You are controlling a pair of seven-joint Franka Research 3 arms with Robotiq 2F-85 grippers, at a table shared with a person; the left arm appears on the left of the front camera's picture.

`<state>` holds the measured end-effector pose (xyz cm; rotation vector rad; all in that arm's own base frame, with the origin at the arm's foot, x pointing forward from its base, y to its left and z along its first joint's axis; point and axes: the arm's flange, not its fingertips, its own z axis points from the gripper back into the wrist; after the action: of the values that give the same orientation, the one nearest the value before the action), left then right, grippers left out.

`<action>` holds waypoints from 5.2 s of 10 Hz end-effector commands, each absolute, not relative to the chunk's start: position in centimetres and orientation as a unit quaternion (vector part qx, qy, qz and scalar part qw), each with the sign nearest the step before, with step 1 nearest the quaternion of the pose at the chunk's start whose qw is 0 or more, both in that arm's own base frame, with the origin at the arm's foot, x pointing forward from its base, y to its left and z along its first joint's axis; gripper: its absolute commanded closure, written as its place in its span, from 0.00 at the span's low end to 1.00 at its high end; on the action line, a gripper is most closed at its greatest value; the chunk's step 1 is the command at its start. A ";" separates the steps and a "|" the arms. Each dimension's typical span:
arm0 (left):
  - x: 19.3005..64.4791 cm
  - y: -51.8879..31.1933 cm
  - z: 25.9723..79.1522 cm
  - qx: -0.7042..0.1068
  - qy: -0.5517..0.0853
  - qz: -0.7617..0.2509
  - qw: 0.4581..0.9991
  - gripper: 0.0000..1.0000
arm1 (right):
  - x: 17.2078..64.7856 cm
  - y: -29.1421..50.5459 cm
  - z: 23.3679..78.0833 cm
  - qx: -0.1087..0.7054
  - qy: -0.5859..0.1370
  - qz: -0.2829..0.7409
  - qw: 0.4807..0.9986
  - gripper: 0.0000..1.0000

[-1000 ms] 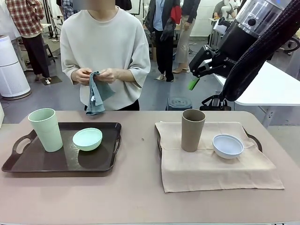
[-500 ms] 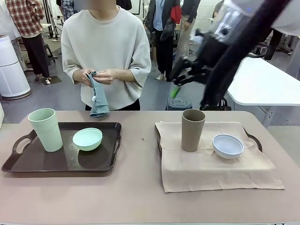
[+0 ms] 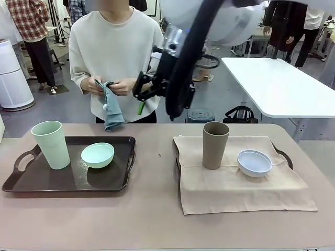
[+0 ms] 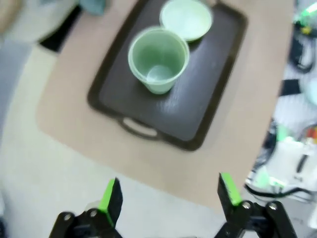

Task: Set up a tray with a mat and arrange the tableware.
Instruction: Pick up the Picnic Bowl and Reusable plastic cup from the Handle tray in front of the human's position and hold them in the air.

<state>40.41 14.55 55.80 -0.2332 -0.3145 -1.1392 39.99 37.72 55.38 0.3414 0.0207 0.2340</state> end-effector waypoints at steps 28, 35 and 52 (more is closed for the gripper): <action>47.8 16.0 39.3 -0.284 -0.309 -0.568 0.708 0.00 | 46.1 53.8 41.4 0.045 -0.009 0.177 0.983 0.00; 47.0 14.7 37.4 -0.298 -0.361 -0.598 0.650 0.00 | 47.3 54.5 38.7 0.051 -0.035 0.172 0.983 0.00; 50.5 10.8 31.0 -0.360 -0.334 -0.581 0.649 0.00 | 49.3 57.7 34.9 0.051 -0.094 0.108 0.988 0.00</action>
<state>49.85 11.15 31.15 -0.8019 -0.7433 -1.3319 49.17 56.92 35.13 0.1249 -0.1416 0.2438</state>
